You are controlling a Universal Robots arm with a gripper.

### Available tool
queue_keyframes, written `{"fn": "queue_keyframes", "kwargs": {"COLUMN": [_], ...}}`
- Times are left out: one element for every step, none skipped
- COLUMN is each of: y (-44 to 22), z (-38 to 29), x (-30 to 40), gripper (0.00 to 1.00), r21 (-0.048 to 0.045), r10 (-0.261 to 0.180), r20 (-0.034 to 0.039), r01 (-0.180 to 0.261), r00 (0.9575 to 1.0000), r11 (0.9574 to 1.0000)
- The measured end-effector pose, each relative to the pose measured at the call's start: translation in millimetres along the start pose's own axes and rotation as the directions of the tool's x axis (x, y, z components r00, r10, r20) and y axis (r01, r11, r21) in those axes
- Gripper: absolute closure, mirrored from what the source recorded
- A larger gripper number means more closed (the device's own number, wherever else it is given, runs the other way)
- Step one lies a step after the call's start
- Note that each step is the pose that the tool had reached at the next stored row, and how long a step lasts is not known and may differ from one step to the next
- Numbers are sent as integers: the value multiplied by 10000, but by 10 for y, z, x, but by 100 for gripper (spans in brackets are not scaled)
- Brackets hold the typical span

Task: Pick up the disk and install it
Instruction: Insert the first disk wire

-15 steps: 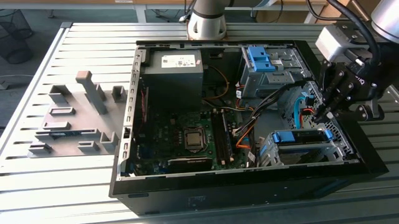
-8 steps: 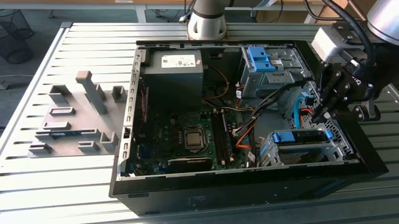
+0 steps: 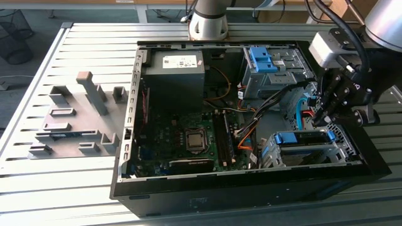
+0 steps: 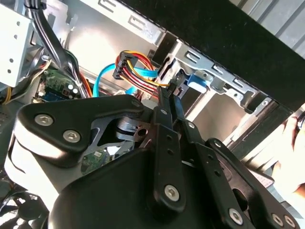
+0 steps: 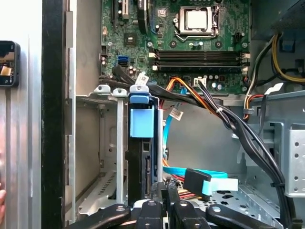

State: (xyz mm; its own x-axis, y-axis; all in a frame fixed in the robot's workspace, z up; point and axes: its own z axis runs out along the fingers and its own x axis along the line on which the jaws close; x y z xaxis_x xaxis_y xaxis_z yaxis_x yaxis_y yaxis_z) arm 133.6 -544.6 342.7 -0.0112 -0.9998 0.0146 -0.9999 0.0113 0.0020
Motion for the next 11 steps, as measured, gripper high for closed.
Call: {"fn": "queue_keyframes", "kwargs": {"y": [11,23,35,46,53,58,62,66,69,70,73], "z": [3,5,6,8,11,14,17,21,25,30,35], "x": [10,22,36,49,60,72,82,91,100,104,107], "gripper": [84,84,84,84,84,84,84,84,84,84,84], "r21": [18,45,72,92,100,106,109,110,111,111,112], "r10": [-1,-1,-1,-2,-1,0,0,0,-1,-8,-32], "r20": [10,20,27,34,37,39,37,38,37,39,39], "r01": [1,1,1,1,0,0,0,0,0,8,31], "r00": [10000,10000,10000,10000,10000,10000,10000,10000,10000,10000,10000], "r11": [10000,10000,10000,10000,9999,9999,9999,9999,9999,9999,9999]}}
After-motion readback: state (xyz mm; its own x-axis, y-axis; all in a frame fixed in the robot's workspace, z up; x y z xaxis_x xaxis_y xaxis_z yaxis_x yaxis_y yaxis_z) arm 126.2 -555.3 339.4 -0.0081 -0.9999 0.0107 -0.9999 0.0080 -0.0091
